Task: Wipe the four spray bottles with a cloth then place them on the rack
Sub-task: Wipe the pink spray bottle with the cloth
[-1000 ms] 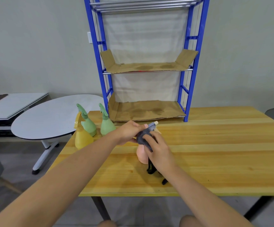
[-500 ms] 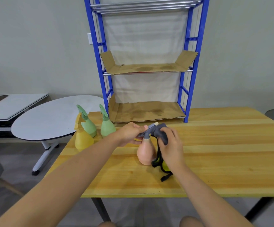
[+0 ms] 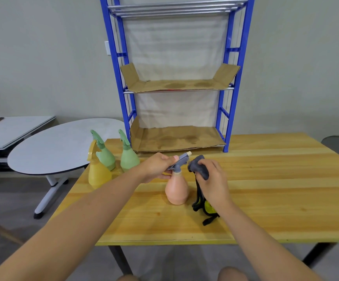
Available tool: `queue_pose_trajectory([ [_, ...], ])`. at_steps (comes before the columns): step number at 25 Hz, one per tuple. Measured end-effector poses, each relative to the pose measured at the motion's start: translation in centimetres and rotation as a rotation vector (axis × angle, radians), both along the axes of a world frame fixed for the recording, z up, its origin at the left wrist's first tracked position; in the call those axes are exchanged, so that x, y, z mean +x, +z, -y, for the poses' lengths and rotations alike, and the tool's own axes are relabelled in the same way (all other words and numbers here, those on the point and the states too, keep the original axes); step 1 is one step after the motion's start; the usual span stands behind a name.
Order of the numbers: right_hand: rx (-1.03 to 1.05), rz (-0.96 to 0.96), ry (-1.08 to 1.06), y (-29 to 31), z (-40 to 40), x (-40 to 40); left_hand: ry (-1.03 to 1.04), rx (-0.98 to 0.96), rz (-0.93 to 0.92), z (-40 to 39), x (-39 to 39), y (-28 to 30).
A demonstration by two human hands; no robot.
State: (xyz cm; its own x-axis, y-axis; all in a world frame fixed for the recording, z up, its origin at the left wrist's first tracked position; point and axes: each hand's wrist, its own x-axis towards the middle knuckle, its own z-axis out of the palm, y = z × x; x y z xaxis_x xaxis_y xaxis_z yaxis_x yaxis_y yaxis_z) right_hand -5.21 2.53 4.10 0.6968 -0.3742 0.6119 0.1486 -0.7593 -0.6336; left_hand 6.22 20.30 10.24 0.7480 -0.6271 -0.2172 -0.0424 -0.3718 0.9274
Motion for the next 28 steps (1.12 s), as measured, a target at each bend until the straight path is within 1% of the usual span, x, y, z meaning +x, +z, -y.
queue_pose_trajectory([
  [3, 0.009, 0.073, 0.033, 2.7, -0.7, -0.6, 0.098, -0.057, 0.035, -0.9, -0.4, -1.7],
  [5, -0.001, 0.072, 0.049, 4.6, -0.6, -0.4, 0.137, -0.169, 0.105, -1.9, -0.8, -3.8],
  [6, -0.021, 0.058, 0.059, 5.5, -0.7, -0.2, 0.104, -0.207, 0.139, -2.4, -1.2, -4.9],
  [8, -0.084, 0.016, 0.070, 6.9, -1.0, 0.4, 0.018, -0.175, 0.228, -2.5, -2.3, -6.1],
  [9, -0.115, -0.011, 0.071, 7.4, -1.2, 0.8, 0.038, -0.157, 0.285, -2.1, -2.6, -6.5],
  [12, -0.178, -0.129, 0.057, 8.3, -1.9, 1.8, 0.240, -0.206, 0.436, -0.8, -2.7, -6.5],
  [14, -0.208, -0.192, 0.065, 8.2, -2.8, 2.2, 0.301, -0.218, 0.497, -0.4, -2.7, -6.2],
  [18, -0.312, -0.219, 0.138, 7.5, -4.4, 2.2, 0.341, -0.200, 0.538, -0.2, -2.9, -6.1],
  [22, -0.289, -0.239, -0.012, 8.4, -2.6, 2.4, 0.322, -0.201, 0.533, -0.3, -2.8, -6.1],
  [23, -0.295, -0.249, 0.013, 8.4, -2.8, 2.3, 0.324, -0.192, 0.540, -0.4, -2.8, -6.0],
  [26, -0.322, -0.273, 0.174, 7.6, -4.4, 1.8, 0.342, -0.154, 0.587, -0.3, -2.8, -5.7],
  [28, -0.297, -0.257, 0.132, 7.8, -3.7, 2.0, 0.335, -0.166, 0.578, -0.4, -2.8, -5.7],
])
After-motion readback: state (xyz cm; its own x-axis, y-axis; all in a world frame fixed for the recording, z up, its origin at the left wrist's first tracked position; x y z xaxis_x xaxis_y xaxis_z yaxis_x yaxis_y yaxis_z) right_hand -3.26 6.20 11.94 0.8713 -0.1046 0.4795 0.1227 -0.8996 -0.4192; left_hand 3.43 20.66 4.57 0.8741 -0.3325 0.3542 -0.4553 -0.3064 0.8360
